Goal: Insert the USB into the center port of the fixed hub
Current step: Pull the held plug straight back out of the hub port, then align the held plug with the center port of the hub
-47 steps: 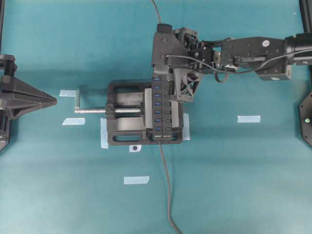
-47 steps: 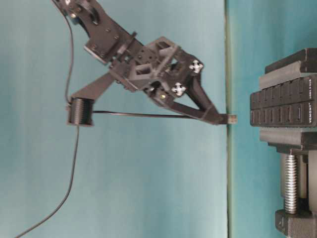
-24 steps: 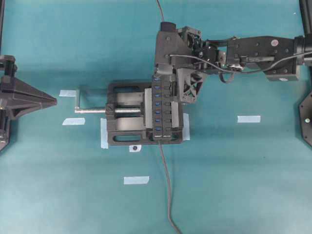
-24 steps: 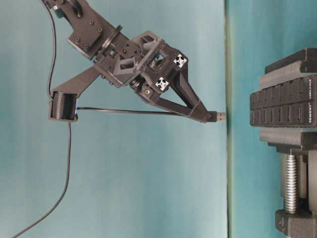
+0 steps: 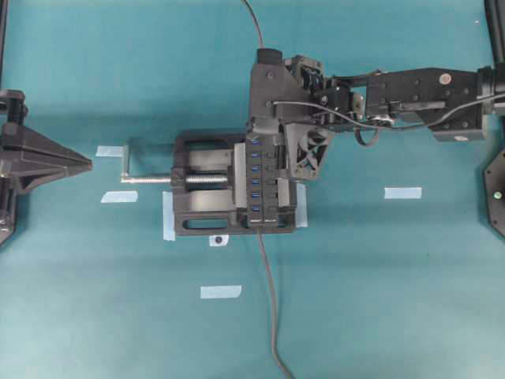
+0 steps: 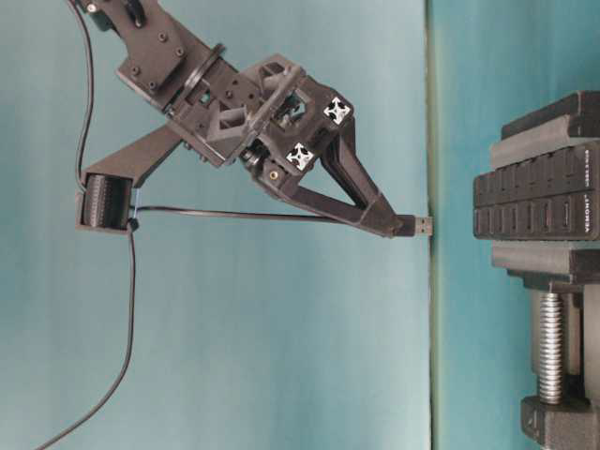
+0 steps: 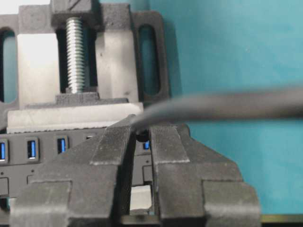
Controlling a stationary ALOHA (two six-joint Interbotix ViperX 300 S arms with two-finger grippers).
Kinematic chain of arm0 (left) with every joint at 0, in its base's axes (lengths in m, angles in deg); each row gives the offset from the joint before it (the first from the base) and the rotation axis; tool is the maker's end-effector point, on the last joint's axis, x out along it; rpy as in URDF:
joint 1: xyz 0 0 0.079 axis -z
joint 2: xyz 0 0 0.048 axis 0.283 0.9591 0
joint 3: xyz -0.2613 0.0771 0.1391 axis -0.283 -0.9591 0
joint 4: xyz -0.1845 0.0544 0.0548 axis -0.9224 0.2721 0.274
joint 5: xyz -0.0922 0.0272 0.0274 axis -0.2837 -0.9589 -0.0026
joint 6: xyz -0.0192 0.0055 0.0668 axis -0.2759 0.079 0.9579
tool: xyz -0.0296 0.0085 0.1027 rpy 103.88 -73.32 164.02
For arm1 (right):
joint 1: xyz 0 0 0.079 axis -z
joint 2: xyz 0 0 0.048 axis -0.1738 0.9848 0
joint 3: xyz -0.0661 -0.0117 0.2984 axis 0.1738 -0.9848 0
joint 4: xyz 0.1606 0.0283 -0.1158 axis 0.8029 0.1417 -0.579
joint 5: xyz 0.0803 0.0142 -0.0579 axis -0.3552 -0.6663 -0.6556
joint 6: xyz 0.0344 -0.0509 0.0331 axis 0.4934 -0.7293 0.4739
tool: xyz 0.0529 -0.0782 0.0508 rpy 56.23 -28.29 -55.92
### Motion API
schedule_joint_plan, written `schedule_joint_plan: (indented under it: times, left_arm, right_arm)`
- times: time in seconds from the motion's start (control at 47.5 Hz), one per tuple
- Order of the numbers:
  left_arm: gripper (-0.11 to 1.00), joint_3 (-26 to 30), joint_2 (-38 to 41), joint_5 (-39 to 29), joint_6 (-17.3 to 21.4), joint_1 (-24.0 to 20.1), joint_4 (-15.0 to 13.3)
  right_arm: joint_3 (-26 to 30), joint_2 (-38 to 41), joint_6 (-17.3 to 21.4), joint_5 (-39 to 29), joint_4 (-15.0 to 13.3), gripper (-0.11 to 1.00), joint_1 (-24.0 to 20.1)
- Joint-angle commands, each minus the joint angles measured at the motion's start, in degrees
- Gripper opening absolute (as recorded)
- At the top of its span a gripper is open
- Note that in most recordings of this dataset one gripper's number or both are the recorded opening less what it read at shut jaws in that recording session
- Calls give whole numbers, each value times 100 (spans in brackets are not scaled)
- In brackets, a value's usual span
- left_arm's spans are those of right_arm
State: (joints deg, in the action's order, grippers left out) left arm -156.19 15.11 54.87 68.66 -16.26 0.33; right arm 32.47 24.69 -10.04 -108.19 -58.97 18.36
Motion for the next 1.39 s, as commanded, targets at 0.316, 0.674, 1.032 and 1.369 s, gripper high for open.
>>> schedule_joint_plan:
  times: [0.316, 0.674, 1.032, 1.369]
  left_arm:
    - [0, 79, 35, 53, 9, -9, 18]
    - [0, 79, 26, 62, 18, 0, 18]
    - [0, 79, 26, 70, 9, 0, 9]
    - [0, 70, 26, 88, 0, -9, 18]
  right_arm:
    - [105, -176, 272, 18, 18, 9, -149]
    - [0, 0, 229, 26, 18, 9, -308]
    - [-97, 62, 79, 53, 0, 9, -352]
    - [-62, 158, 79, 62, 0, 8, -413]
